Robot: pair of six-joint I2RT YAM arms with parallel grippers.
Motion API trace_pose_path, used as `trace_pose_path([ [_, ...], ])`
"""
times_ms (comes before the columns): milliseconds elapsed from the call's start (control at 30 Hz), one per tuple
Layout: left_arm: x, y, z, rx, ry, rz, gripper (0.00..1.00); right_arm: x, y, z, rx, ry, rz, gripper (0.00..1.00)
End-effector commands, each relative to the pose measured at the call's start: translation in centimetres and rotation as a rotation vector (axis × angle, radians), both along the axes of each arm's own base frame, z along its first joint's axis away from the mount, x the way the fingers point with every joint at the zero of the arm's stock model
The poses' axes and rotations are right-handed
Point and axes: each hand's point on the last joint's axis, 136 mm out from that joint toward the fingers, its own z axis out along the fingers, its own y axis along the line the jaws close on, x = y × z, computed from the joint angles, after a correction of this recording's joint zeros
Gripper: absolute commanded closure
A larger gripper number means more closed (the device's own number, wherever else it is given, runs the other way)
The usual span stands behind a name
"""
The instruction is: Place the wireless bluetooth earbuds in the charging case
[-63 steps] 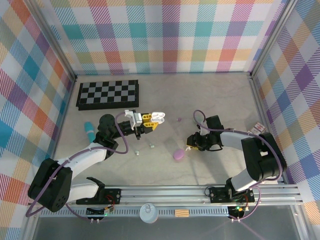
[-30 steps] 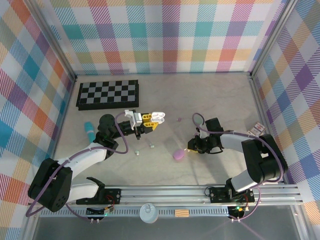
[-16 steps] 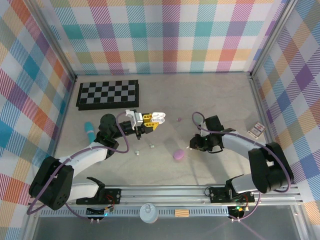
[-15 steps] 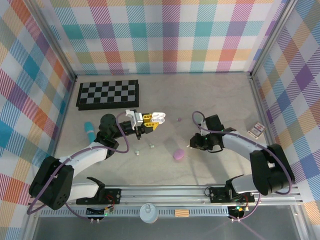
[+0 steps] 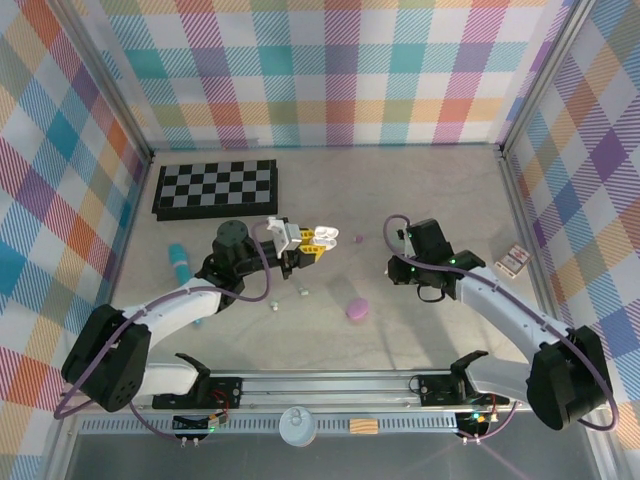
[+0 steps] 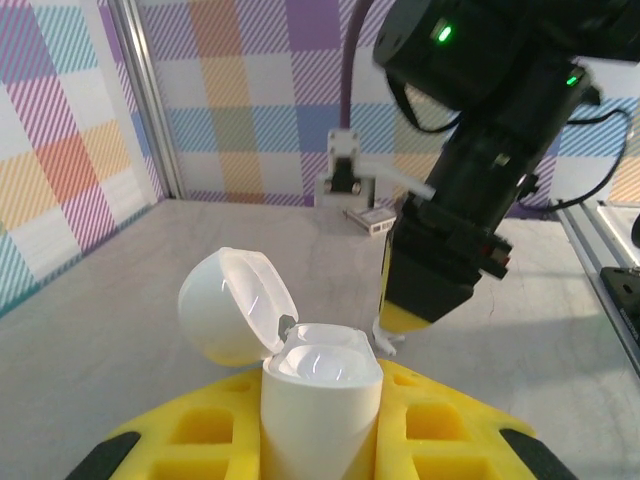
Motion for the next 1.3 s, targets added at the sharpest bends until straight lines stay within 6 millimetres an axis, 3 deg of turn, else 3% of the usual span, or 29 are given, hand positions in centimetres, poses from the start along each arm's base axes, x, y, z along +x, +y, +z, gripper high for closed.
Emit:
trace_pose_path([
  [0,0.3,-0.8,-0.6,0.008,0.011,-0.006,1.00,1.0,-0.4,2.7,-0.071,-0.126,0.013,0.83],
  [367,0.7,-3.5,-1.5,-0.047,0.082,-0.016,1.00,1.1,1.4,7.4,-0.018,-0.334,0.080,0.84],
  [767,0.7,-6.1,-2.9,-0.064,0.151,-0.008,1.00,1.2,3.2,9.1,0.085,-0.394,0.130,0.84],
  [1100,1.9,-8.1,-4.6,-0.029,0.205,0.132,1.00,1.6,4.5,11.3,0.110,-0.478,0.166,0.84],
  [1267,1.6,-9.1,-4.5,-0.034,0.219,0.133,1.00,1.7,5.0,11.7,0.121,-0.492,0.174,0.84],
])
